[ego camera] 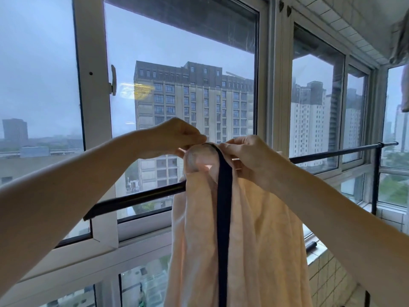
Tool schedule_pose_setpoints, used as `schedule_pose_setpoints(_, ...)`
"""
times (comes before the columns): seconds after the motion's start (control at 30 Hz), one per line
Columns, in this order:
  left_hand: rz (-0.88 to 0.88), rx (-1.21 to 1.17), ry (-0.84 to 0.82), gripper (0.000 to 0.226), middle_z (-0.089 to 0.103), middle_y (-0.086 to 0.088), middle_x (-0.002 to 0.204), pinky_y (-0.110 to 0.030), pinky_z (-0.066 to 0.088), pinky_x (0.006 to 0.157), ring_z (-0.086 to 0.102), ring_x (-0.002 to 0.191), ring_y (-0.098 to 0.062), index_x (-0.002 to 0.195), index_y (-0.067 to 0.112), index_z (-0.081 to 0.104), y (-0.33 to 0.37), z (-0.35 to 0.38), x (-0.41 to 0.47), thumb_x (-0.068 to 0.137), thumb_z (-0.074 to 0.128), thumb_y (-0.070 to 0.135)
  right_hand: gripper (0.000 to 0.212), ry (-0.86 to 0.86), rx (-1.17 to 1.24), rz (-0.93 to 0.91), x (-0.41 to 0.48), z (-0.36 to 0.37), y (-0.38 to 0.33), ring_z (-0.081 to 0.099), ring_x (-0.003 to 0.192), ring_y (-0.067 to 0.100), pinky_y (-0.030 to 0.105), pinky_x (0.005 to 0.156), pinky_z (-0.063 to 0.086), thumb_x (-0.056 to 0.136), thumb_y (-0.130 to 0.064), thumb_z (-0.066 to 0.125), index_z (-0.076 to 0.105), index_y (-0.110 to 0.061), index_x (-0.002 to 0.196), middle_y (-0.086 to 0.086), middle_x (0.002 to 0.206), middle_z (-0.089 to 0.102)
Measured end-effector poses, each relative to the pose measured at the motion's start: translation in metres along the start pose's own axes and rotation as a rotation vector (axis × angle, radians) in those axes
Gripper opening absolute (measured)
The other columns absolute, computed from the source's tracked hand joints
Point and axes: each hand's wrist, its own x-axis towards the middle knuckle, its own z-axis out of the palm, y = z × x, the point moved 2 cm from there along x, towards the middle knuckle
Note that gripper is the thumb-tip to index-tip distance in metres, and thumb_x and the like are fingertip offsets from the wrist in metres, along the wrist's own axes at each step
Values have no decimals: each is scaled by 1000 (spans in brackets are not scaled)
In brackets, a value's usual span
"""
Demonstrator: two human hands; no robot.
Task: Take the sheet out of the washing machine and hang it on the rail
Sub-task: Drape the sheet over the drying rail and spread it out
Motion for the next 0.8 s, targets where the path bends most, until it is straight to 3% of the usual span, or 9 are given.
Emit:
schedule_pose_setpoints(0.1, -46, 79, -21, 22, 65, -12, 87, -26, 53, 66, 61, 76, -17, 93, 3, 72, -5, 1, -4, 92, 58, 20, 10, -40, 44, -29, -3, 7, -3, 64, 72, 19, 33, 63, 56, 92, -14, 61, 64, -7, 98, 12, 87, 66)
schedule_pose_setpoints(0.17, -82, 102, -66, 25, 66, -16, 91, -34, 51, 76, 60, 81, -21, 96, 3, 72, -9, 2, -7, 91, 59, 24, 7, -57, -26, -73, -4, 12, -3, 67, 81, 25, 40, 76, 58, 92, -16, 61, 62, -12, 98, 15, 95, 68)
schedule_pose_setpoints(0.23, -125, 93, -90, 42, 65, -17, 92, -39, 49, 82, 58, 83, -24, 96, 1, 72, -11, 0, -11, 81, 62, 40, 18, -137, -156, -117, -8, 18, -1, 67, 91, 31, 45, 84, 56, 90, -25, 63, 59, -16, 105, 18, 101, 68)
schedule_pose_setpoints(0.33, -185, 84, -113, 57, 63, -13, 86, -34, 46, 72, 54, 76, -23, 87, 6, 72, -14, -5, -16, 68, 58, 58, 33, -186, -444, -222, -15, 27, -2, 67, 81, 24, 31, 68, 55, 82, -31, 69, 52, -21, 108, 9, 94, 67)
schedule_pose_setpoints(0.43, -222, 53, -184, 62, 61, -11, 94, -30, 45, 73, 54, 83, -22, 93, 10, 71, -23, -16, -23, 73, 59, 67, 21, -99, -592, -354, -16, 30, -1, 61, 74, 12, 25, 64, 49, 83, -21, 65, 54, -18, 101, -1, 86, 63)
schedule_pose_setpoints(0.5, -187, 16, -254, 60, 58, -10, 97, -26, 45, 71, 52, 86, -20, 100, 7, 69, -30, -24, -28, 73, 68, 60, 9, -59, -586, -390, -15, 29, 0, 65, 78, 10, 29, 74, 55, 84, -20, 67, 62, -18, 92, -3, 84, 67)
schedule_pose_setpoints(0.63, -151, -144, -243, 16, 65, -6, 83, -18, 54, 63, 61, 75, -12, 84, 8, 74, -38, -31, -34, 82, 67, 22, 9, -58, -324, -234, -11, 24, 4, 71, 80, 20, 39, 80, 58, 83, -20, 72, 68, -18, 91, 7, 85, 73)
schedule_pose_setpoints(0.73, -140, -327, -207, 19, 67, -9, 82, -24, 57, 68, 64, 75, -16, 82, 5, 74, -42, -33, -38, 81, 64, 21, 9, -96, -199, -134, -12, 28, 5, 70, 81, 31, 48, 79, 58, 90, -11, 63, 65, -20, 92, 20, 89, 70)
schedule_pose_setpoints(0.8, -134, -356, -200, 24, 65, -10, 82, -25, 58, 67, 63, 74, -17, 81, 5, 74, -42, -30, -40, 73, 69, 26, 23, -88, -289, -176, -12, 34, 4, 65, 81, 28, 46, 80, 57, 94, -8, 53, 66, -22, 82, 16, 83, 67)
